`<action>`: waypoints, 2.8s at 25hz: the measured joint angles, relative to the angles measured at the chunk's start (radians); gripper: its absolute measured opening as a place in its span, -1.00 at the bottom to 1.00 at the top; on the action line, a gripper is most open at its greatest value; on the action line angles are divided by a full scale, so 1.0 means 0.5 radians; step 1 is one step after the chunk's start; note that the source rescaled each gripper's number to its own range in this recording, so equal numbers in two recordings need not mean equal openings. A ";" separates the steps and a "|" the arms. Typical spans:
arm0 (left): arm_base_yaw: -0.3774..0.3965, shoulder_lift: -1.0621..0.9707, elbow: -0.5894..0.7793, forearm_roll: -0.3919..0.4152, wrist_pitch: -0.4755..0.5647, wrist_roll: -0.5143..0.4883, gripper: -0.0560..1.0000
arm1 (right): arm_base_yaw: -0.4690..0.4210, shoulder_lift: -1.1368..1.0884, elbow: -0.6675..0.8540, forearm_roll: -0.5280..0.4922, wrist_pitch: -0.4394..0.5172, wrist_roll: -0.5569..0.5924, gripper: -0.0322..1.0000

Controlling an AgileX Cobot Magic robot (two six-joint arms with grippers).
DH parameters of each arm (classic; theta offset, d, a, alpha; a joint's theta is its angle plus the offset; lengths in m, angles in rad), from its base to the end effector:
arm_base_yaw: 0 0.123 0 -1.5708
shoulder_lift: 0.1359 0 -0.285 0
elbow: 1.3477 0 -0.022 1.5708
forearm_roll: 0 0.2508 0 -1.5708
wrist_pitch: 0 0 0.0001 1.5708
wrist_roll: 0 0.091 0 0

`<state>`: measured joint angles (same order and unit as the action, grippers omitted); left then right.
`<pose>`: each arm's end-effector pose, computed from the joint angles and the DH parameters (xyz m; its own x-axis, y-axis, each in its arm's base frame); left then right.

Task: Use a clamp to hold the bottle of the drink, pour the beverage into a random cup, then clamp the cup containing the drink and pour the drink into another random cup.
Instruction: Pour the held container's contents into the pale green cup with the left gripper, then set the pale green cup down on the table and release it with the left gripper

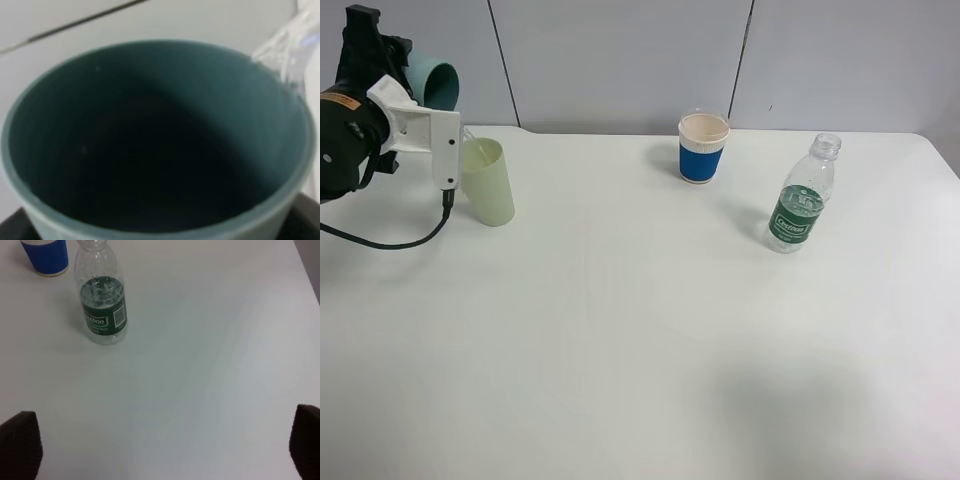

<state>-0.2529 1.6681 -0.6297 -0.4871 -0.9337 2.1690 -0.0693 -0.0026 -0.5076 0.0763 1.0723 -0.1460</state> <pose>0.3121 -0.0453 0.2023 -0.1041 0.9431 0.3158 0.1098 -0.3047 0.9461 -0.0063 0.0065 0.2786 -0.4534 -0.0778 -0.8879 -0.0401 0.9970 -0.0669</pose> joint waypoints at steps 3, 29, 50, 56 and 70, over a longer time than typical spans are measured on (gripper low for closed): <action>0.000 0.000 0.000 0.055 0.000 0.108 -0.83 | 0.000 0.000 0.000 0.000 0.000 0.000 0.98; -0.001 -0.053 0.000 0.082 0.294 -1.832 -0.83 | 0.000 0.000 0.000 0.000 0.000 0.000 0.98; -0.336 -0.424 0.000 2.166 0.452 -4.640 -0.83 | 0.000 0.000 0.000 0.000 0.000 0.000 0.98; -0.336 -0.334 0.035 2.708 0.331 -5.045 -0.83 | 0.000 0.000 0.000 0.000 0.000 0.000 0.98; -0.336 0.144 0.466 1.924 -0.484 -4.584 -0.83 | 0.000 0.000 0.000 0.000 0.000 0.000 0.98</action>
<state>-0.4210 1.7402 -0.3966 0.4748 -1.1758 -0.1230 -0.0693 -0.0026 -0.5076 0.0763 1.0723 -0.1460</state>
